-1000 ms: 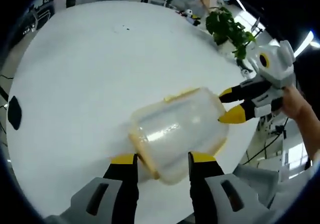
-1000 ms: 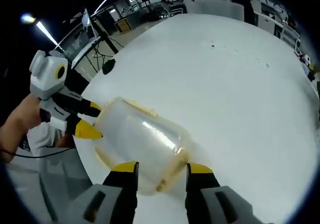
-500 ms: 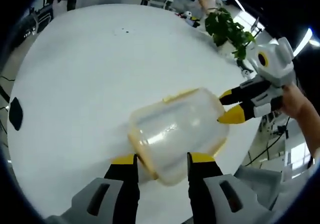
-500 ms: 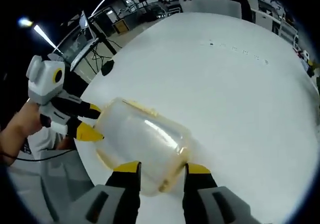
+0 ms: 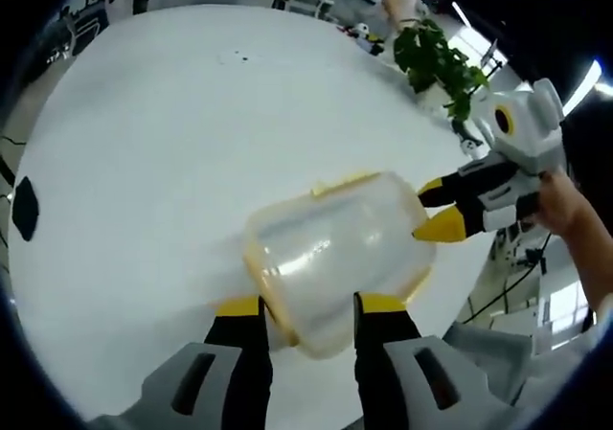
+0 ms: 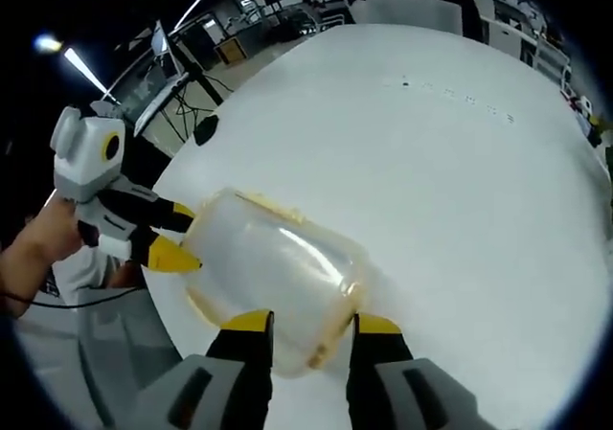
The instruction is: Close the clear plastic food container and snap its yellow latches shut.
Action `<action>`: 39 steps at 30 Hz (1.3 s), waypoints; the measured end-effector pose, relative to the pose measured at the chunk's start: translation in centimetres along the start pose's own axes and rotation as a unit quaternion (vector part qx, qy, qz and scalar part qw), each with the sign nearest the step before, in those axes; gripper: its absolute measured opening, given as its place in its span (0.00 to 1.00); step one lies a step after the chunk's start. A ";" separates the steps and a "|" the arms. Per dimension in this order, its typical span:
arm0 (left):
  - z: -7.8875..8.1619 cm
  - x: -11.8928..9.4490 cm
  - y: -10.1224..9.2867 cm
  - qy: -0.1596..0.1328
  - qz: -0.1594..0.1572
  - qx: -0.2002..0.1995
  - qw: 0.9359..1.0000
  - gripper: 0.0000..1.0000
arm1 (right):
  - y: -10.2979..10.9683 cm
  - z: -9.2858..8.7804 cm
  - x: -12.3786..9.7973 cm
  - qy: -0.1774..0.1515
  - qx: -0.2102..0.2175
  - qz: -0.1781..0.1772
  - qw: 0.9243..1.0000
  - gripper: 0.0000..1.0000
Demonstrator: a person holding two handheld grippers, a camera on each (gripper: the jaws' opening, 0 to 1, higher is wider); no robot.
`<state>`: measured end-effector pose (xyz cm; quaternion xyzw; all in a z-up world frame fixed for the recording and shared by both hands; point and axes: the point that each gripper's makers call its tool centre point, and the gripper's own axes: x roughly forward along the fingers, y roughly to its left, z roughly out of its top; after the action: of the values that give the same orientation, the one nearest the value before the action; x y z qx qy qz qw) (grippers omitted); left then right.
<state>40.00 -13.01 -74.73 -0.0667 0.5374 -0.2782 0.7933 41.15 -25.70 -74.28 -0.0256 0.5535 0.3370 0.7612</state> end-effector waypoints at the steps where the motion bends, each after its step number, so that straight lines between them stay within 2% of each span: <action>1: 0.0 0.0 -0.2 0.001 0.001 0.005 1.000 0.29 | 0.0 0.0 0.1 0.001 0.000 0.000 1.000 0.27; 6: 0.2 -0.1 -0.2 0.000 -0.005 0.007 1.000 0.31 | 0.1 0.1 -0.1 -0.003 0.003 0.002 1.000 0.28; 16: 0.4 -0.2 -0.2 0.009 -0.006 0.011 1.000 0.33 | 0.4 0.3 -0.1 -0.002 0.003 -0.023 1.000 0.28; 26: 0.6 -0.2 -0.3 0.014 -0.014 0.024 1.000 0.33 | 0.6 0.1 -0.3 -0.003 0.023 -0.042 0.999 0.27; 34: 0.7 -0.2 -0.3 0.023 -0.020 0.031 0.999 0.34 | 0.4 -0.3 -0.6 -0.019 0.037 -0.042 0.998 0.28; 37: 1.0 -0.3 -0.5 0.011 -0.014 0.064 0.998 0.35 | 0.5 -0.5 -0.7 -0.013 0.041 -0.040 0.998 0.28; 39: 1.1 -0.3 -0.4 0.010 -0.012 0.067 0.998 0.36 | 0.5 -0.5 -0.9 -0.010 0.036 -0.043 0.998 0.26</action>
<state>40.69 -13.41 -73.84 -0.0171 0.5244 -0.3243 0.7871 40.36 -25.96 -73.58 -0.0182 0.5560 0.2843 0.7808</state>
